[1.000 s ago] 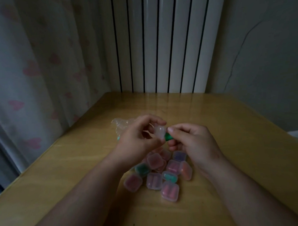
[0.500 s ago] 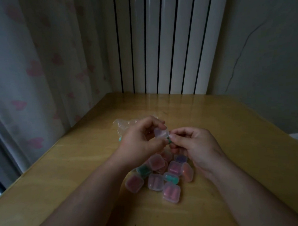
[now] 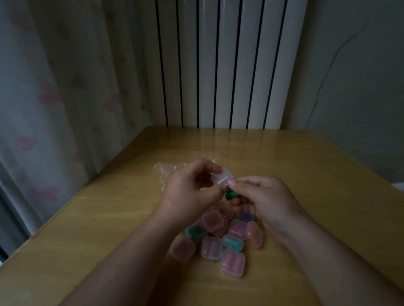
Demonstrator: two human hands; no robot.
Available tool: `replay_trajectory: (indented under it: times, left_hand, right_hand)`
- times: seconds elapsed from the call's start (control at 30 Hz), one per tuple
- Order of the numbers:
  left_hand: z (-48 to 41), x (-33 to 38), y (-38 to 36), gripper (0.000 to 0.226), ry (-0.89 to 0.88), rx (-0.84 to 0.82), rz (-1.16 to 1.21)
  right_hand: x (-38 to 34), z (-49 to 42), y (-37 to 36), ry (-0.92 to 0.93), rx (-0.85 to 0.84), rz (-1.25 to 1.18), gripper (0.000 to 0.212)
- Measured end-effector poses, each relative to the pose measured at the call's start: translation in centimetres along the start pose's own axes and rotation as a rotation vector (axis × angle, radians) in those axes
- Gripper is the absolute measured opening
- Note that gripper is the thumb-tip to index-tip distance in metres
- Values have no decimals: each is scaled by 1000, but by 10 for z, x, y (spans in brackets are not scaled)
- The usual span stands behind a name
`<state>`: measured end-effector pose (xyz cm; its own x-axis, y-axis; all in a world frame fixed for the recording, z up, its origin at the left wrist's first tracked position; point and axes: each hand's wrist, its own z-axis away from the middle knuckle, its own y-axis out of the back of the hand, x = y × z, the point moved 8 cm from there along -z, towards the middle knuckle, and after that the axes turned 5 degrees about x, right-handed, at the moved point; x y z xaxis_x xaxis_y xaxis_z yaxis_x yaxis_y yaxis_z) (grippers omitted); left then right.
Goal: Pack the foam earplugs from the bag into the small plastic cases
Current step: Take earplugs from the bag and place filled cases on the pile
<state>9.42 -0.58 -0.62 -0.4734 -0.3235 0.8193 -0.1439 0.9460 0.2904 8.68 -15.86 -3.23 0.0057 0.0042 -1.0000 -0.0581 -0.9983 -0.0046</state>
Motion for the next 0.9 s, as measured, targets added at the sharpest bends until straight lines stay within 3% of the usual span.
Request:
replay_trajectory:
  times: [0.3, 0.47, 0.53, 0.67, 0.8, 0.9]
  left_hand:
    - [-1, -1, -2, 23, -23, 25, -7]
    - [-1, -5, 5, 12, 63, 108, 124]
    - [-2, -6, 10, 19, 102, 158, 156]
    - [0, -3, 7, 35, 127, 69, 133]
    - [1, -10, -2, 37, 219, -40, 79]
    - [2, -12, -7, 40, 192, -60, 28]
  right_hand:
    - [-8, 3, 2, 121, 73, 194, 10]
    - [-1, -3, 8, 72, 141, 174, 9]
    - [3, -5, 8, 44, 128, 158, 8]
    - [2, -4, 6, 46, 68, 152, 7]
    - [5, -9, 9, 79, 90, 169, 9]
    - [2, -10, 12, 123, 124, 148, 8]
